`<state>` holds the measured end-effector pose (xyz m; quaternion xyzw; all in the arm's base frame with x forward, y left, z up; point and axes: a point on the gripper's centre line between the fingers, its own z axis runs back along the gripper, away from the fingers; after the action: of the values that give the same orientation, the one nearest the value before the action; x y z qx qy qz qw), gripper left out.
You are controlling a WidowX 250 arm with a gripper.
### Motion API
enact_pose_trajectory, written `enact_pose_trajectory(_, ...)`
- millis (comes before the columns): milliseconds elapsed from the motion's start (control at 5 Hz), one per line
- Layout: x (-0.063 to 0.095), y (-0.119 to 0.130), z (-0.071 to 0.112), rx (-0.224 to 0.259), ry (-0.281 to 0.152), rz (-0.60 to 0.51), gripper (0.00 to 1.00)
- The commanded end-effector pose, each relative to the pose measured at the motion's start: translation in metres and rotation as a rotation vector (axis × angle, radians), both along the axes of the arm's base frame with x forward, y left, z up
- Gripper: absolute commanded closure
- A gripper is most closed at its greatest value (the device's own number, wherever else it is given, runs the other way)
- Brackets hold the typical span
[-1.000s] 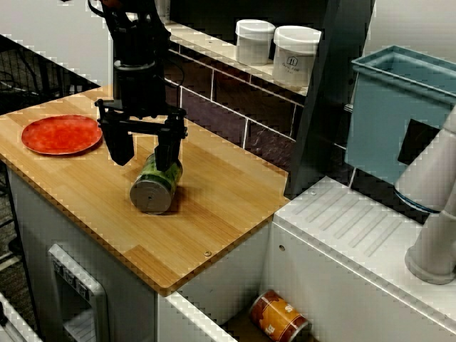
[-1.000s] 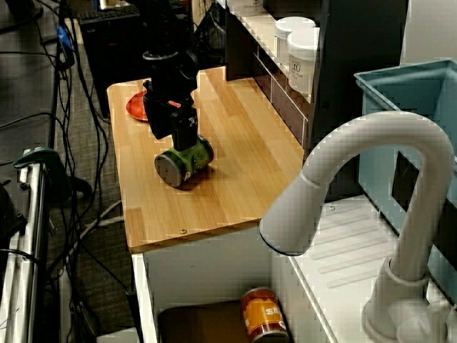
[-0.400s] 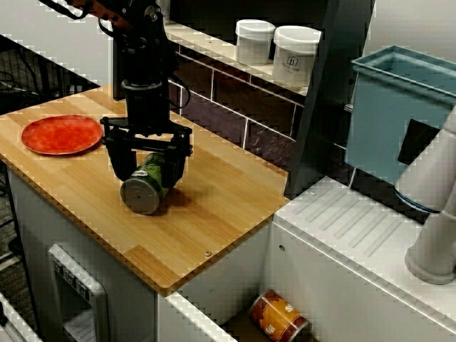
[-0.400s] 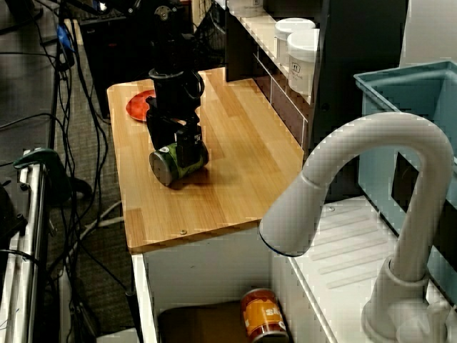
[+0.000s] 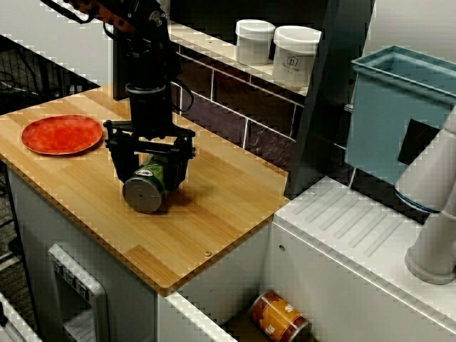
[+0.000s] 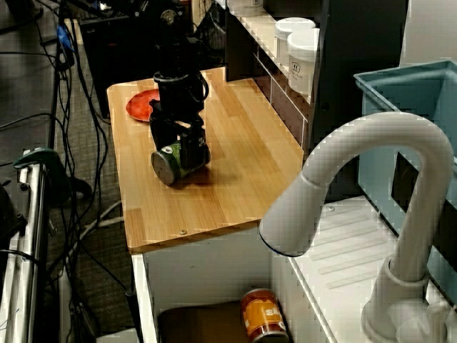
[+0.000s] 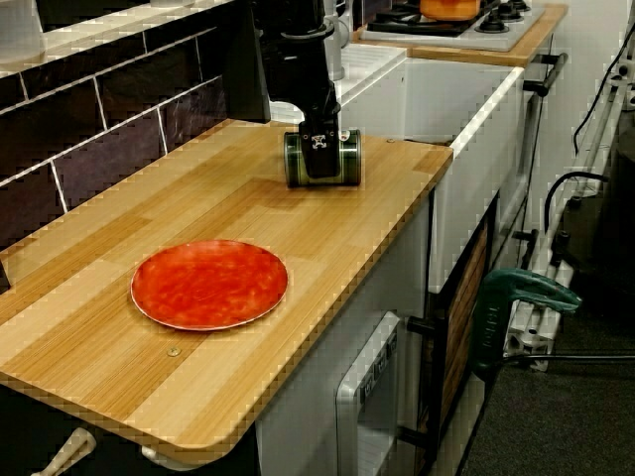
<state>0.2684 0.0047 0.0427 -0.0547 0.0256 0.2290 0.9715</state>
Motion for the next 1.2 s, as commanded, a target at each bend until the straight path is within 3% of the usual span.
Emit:
enact_pose_trajectory(0,0.008,0.013,0.012,-0.001,-0.030,0.000,1.00)
enact_pose_trajectory(400,0.014,0.033,0.056,-0.056,-0.035,-0.004,1.00)
enact_pose_trajectory(600,0.015,0.041,0.079,-0.056,-0.044,-0.034,1.00)
enact_pose_trajectory(800,0.013,0.048,0.095,0.013,-0.081,-0.148,1.00)
enact_pose_trajectory(1000,0.008,0.050,0.101,0.041,-0.144,-0.215,1.00)
